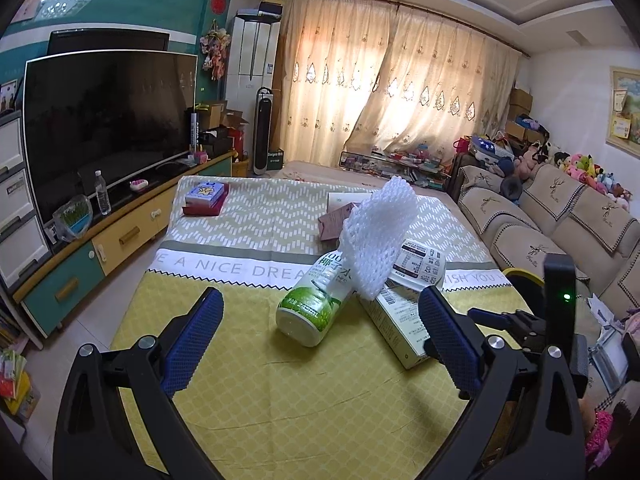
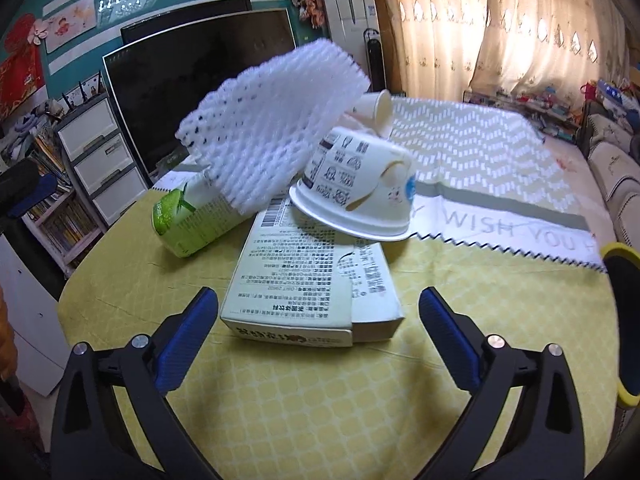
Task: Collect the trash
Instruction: 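Grasp the white carton with the right gripper and lift it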
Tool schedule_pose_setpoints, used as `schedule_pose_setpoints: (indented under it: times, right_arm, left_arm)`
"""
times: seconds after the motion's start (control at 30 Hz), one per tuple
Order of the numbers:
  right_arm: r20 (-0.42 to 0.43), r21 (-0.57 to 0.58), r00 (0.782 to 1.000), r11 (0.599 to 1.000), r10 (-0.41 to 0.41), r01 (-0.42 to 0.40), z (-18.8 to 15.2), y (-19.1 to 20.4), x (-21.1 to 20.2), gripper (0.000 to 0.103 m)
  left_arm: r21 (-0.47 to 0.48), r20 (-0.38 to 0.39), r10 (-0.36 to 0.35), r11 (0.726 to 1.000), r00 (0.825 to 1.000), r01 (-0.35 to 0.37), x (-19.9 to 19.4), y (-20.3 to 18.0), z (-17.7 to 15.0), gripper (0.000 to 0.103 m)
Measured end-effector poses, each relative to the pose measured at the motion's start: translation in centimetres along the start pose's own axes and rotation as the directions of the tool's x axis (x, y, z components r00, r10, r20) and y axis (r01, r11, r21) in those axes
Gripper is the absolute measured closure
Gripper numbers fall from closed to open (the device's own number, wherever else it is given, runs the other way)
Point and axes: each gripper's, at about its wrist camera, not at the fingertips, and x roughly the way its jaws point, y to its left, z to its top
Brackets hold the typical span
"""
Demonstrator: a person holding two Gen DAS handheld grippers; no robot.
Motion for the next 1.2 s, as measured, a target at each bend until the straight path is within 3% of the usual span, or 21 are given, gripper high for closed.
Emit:
schedule_pose_setpoints:
  times: [0.37, 0.47, 0.7, 0.77, 0.8, 1.0, 1.2]
  right_arm:
    - [-0.062, -0.030, 0.998, 0.999, -0.019, 0.017, 0.5, 1.5, 1.8, 0.007]
    - [-0.062, 0.009, 0.998, 1.000, -0.018, 0.018, 0.2, 1.6, 2.0, 0.007]
    - [-0.089, 0.026, 0.992, 0.996, -0.087, 0.089, 0.1, 2.5, 2.9, 0.007]
    - [-0.079, 0.037, 0.992, 0.994, -0.097, 0.100, 0.1, 2.3, 2.8, 0.016]
    - [-0.073, 0.044, 0.993, 0.994, -0.095, 0.098, 0.1, 2.1, 2.7, 0.035]
    - [-0.035, 0.065, 0.997, 0.996, -0.067, 0.069, -0.1, 1.3, 0.8, 0.035]
    - [0.058, 0.031, 0.998, 1.000, -0.004, 0.002, -0.4, 1.7, -3.3, 0.035]
  left_arm:
    - [-0.003, -0.025, -0.017, 1.000, 1.000, 0.017, 1.1, -0.6, -0.5, 0.006]
    - [-0.006, -0.023, -0.017, 1.000, 1.000, 0.016, 1.1, -0.5, -0.6, 0.006]
    - [-0.011, -0.031, -0.020, 1.000, 0.999, 0.019, 1.7, -0.5, -0.9, 0.006]
    - [-0.013, -0.032, -0.020, 1.000, 0.999, 0.020, 1.8, -0.4, -1.0, 0.006]
    - [-0.013, -0.032, -0.020, 1.000, 0.999, 0.020, 1.8, -0.4, -1.0, 0.006]
    - [-0.020, -0.033, -0.017, 1.000, 0.999, 0.016, 2.0, -0.2, -1.0, 0.006]
    - [-0.017, -0.036, -0.017, 1.000, 0.999, 0.017, 2.4, -0.2, -1.2, 0.006]
